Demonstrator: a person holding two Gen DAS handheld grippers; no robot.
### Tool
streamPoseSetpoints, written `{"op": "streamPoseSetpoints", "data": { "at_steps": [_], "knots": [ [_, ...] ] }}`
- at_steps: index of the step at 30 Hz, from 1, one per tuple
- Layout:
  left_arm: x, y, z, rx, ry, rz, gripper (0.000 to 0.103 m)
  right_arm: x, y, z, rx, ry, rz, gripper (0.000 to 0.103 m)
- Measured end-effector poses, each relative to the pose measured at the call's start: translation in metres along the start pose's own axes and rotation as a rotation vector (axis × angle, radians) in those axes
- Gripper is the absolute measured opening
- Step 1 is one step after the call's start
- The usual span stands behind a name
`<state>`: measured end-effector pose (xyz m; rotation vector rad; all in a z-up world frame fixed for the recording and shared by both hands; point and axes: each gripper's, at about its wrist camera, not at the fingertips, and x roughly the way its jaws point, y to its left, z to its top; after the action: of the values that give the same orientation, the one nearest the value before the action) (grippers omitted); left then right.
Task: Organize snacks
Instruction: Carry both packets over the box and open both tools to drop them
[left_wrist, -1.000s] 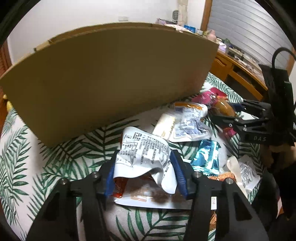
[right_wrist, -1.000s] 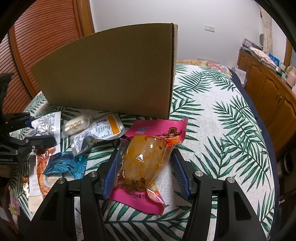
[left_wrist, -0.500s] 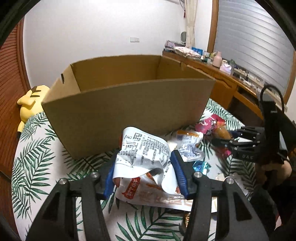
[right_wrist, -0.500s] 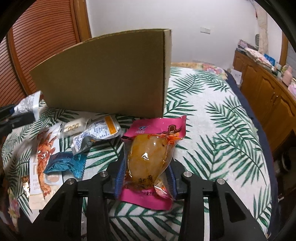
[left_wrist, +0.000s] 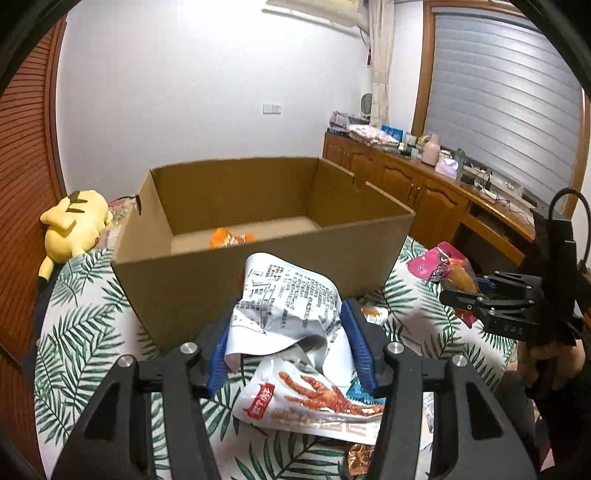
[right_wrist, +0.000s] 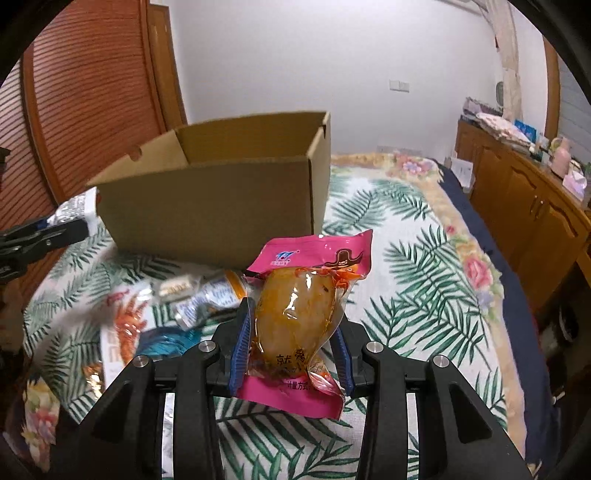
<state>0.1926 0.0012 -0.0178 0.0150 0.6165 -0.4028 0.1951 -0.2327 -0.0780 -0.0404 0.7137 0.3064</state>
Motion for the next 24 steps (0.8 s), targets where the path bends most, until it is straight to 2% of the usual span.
{"op": "streamPoseSetpoints", "data": {
  "at_steps": [13, 24],
  "knots": [
    [-0.003, 0.014, 0.025, -0.017, -0.048, -0.008, 0.054, -0.022, 0.02, 0.027, -0.033, -0.067, 0.035, 0.039],
    [0.015, 0.035, 0.074, -0.003, -0.074, 0.007, 0.055, -0.022, 0.033, 0.097, -0.102, -0.133, 0.065, 0.039]
  ]
}}
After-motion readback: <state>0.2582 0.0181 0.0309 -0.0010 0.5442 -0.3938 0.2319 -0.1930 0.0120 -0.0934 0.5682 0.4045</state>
